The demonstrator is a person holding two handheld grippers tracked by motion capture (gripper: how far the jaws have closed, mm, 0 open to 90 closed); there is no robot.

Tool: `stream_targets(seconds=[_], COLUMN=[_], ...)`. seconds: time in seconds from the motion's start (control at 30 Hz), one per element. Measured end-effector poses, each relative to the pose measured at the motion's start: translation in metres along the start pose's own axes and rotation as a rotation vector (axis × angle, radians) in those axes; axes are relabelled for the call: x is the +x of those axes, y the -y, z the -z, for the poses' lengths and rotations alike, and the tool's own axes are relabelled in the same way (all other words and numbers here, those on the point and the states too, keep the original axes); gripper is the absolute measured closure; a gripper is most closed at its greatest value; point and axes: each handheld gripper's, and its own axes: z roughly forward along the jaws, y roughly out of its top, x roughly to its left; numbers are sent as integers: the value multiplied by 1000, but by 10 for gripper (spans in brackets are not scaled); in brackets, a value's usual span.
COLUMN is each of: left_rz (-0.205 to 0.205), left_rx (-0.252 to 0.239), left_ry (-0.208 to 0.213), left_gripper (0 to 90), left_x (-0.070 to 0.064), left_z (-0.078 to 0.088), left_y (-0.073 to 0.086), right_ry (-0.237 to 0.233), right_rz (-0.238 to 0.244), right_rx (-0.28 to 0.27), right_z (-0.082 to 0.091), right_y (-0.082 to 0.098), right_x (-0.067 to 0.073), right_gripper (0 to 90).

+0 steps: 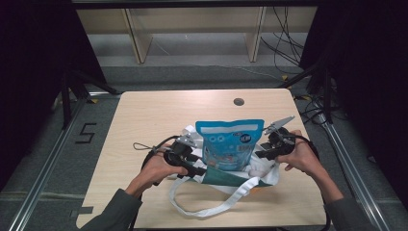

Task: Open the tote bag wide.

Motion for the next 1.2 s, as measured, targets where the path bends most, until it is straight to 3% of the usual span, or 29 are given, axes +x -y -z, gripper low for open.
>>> stream_targets(seconds=[0.03, 0.07, 0.1, 0.13, 0.23, 0.3, 0.33, 0.43, 0.5, 0.53, 0.57, 0.6, 0.63, 0.67, 0.7, 0.77, 0.8, 0.83, 0.9, 0.93, 1.0, 1.03, 1.07, 1.13, 1.17, 1.2], left_rz=[-13, -55, -68, -77, -109, -111, -126, -150, -133, -144, -118, -130, -117, -118, -125, -104, -105, -109, -99, -107, -125, -113, -110, -60, -79, -93], left_rx=[8, -10, -11, -4, 58, 102, 117, 150, 151, 155, 150, 158, 147, 150, 154, 152, 150, 146, 148, 145, 117, 68, 39, -58, -72, -80], left_ry=[4, 4, 7, 4, -7, -3, -5, -2, 28, 34, 47, 49, 40, 37, 35, 34, 35, 33, 30, 26, 5, 3, 1, 13, -8, -48], left_gripper=[422, 451, 484, 516, 659, 745, 778, 815, 816, 817, 819, 819, 819, 819, 818, 818, 817, 813, 807, 777, 639, 639, 580, 489, 481, 478], left_x=[-2, 0, -1, -3, -8, -16, -18, -21, -24, -23, -22, -20, -20, -20, -19, -19, -18, -18, -18, -17, -17, -19, -19, -20, -18, -16], left_z=[-3, -5, -6, -6, -11, -27, -32, -34, -31, -28, -27, -26, -28, -29, -32, -35, -34, -34, -32, -31, -24, -17, -9, 9, 19, 28], left_y=[1, 1, 2, 4, 12, 25, 29, 38, 47, 50, 55, 57, 61, 63, 65, 66, 66, 66, 66, 65, 62, 57, 52, 39, 32, 24], right_ry=[4, -8, -6, -16, -2, 51, 78, 153, 160, 167, 170, 170, 170, 170, 159, 162, 140, 126, 110, 141, 126, 126, 123, 158, 163, 172], right_rz=[-16, -21, -13, -22, -4, -5, -30, -23, -14, -31, -38, -38, -61, -61, -84, -71, -100, -168, -167, -182, -161, -181, -169, -165, -137, -155], right_rx=[-19, -20, 2, -11, 6, 6, 4, -45, -49, -56, -45, -45, -38, -38, 26, 32, 65, 80, 87, 76, 62, 86, 64, -11, -48, -65], right_z=[-1, -1, -1, -3, -8, -17, -18, -17, -15, -11, -7, -7, -18, -18, -34, -43, -56, -66, -64, -63, -61, -58, -52, -41, -33, -22], right_y=[1, 2, 2, 3, 5, 5, 5, 4, 3, 2, 2, 2, 6, 6, 10, 13, 18, 22, 22, 23, 23, 22, 21, 19, 20, 18], right_x=[0, -1, -2, -2, -7, -16, -17, -22, -23, -25, -32, -32, -37, -37, -39, -40, -39, -37, -39, -39, -38, -36, -37, -39, -41, -38], right_gripper=[612, 623, 627, 638, 802, 882, 883, 884, 885, 885, 884, 884, 884, 884, 884, 884, 885, 885, 884, 884, 879, 864, 796, 689, 652, 637])
